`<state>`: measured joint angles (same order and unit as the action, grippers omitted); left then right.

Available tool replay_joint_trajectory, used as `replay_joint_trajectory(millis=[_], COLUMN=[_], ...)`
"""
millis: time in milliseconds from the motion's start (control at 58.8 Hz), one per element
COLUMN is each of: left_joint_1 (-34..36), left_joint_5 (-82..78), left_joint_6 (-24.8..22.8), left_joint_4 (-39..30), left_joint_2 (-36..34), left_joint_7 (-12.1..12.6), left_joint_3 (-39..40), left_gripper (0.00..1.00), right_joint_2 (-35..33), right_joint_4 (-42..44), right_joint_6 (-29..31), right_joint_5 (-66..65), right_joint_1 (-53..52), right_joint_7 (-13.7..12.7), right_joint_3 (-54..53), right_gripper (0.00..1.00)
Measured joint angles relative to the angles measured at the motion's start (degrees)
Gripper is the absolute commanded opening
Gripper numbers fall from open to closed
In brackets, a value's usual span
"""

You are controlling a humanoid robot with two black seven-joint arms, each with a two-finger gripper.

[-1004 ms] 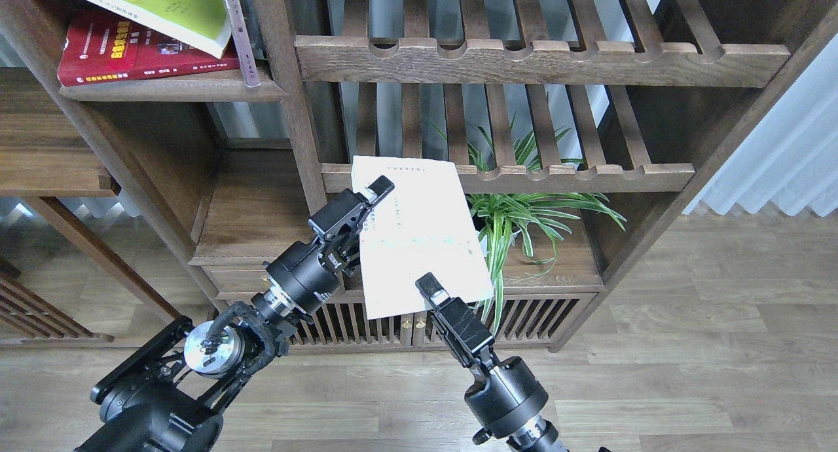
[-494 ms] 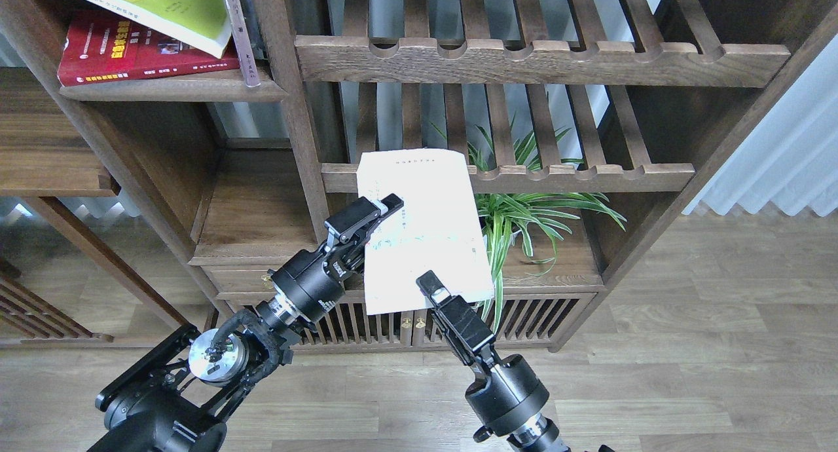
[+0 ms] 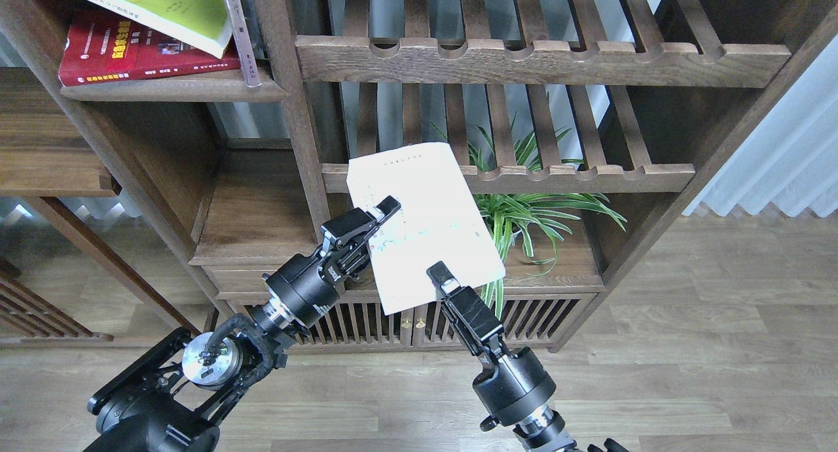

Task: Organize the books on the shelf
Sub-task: 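Bring the left gripper to the white book and grasp its edge, then release the right gripper and carry the white book upward with the left gripper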

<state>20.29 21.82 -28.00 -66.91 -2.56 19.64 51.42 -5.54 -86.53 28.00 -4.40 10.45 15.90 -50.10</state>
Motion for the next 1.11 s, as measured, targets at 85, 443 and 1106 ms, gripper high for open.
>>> replay_joint_trajectory(millis=[85, 443, 1106], left_joint_1=[-0.72, -2.19, -8.8], left_joint_5=[-1.79, -3.01, -17.85], left_joint_6=[0.0, 0.0, 0.0], left_joint_4=[0.04, -1.33, -11.78], left_joint_2=[-0.47, -2.83, -7.83], left_joint_7=[-0.2, -0.38, -0.37], left_joint_3=[0.91, 2.25, 9.13], left_gripper=[0.05, 0.05, 0.04], right_joint_2=[0.0, -4.34, -4.04], right_joint_4=[0.4, 2.36, 7.59], right_joint_6=[-0.01, -0.13, 0.01], right_joint_5=[-0.92, -2.4, -1.69], right_joint_1=[-0.47, -2.02, -3.56], right_joint_7=[-0.04, -0.05, 0.54], right_joint_3=[0.07, -6.21, -10.75], right_gripper=[0.75, 0.98, 0.99])
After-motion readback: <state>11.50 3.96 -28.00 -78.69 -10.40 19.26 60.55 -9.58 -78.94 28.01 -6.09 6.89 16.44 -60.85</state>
